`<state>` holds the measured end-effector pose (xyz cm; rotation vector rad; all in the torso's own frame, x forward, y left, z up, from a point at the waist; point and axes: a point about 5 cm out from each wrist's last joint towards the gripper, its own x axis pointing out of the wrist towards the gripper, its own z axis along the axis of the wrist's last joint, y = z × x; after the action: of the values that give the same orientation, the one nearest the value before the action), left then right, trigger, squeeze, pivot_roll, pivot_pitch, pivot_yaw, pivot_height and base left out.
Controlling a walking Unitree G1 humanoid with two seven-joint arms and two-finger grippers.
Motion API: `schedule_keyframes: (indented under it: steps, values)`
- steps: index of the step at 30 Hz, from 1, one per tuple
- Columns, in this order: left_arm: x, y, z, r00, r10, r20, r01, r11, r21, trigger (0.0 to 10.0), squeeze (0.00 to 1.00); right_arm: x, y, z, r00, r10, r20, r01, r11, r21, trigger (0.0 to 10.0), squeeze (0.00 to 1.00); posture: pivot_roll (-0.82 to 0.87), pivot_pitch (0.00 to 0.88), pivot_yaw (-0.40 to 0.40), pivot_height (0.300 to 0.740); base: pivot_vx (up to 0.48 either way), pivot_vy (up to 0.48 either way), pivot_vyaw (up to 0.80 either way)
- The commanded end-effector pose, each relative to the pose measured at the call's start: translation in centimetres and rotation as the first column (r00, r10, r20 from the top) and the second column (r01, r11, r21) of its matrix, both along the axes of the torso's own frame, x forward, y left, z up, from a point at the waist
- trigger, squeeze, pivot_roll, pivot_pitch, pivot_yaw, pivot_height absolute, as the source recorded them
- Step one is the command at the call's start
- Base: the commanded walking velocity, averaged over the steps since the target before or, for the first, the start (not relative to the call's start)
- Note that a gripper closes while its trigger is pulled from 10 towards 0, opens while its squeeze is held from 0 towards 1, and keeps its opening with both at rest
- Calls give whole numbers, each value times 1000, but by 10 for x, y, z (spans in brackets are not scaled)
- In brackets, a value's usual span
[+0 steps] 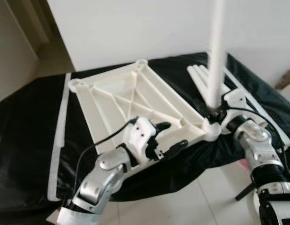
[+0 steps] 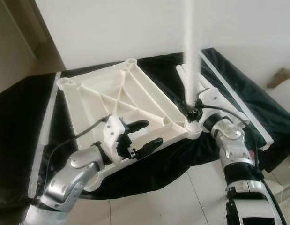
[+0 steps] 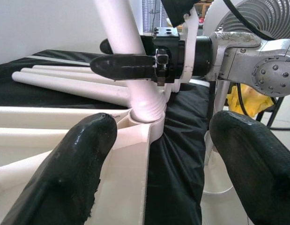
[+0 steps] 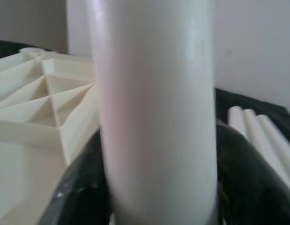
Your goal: Building children table
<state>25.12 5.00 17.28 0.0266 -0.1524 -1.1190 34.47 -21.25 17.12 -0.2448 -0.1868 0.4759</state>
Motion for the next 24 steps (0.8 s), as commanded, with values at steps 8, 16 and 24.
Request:
schedule_keyframes:
  steps: [8,16,24]
  values:
    - [2,4,0,1000,28,8,-28,1000,9,10000,0,-2,-8,-6,998,42,-46,-42,999,-1,0,0,-3,0,32,740,0,0,0]
    - [2,6,0,999,37,7,-37,999,5,10000,0,-13,-14,-22,996,39,-79,-35,998,54,0,0,-3,0,37,740,0,0,0]
    - [2,6,0,999,34,5,-34,999,9,10000,0,-24,-12,-19,1000,-4,18,1,991,134,10000,0,-3,0,42,740,0,0,0]
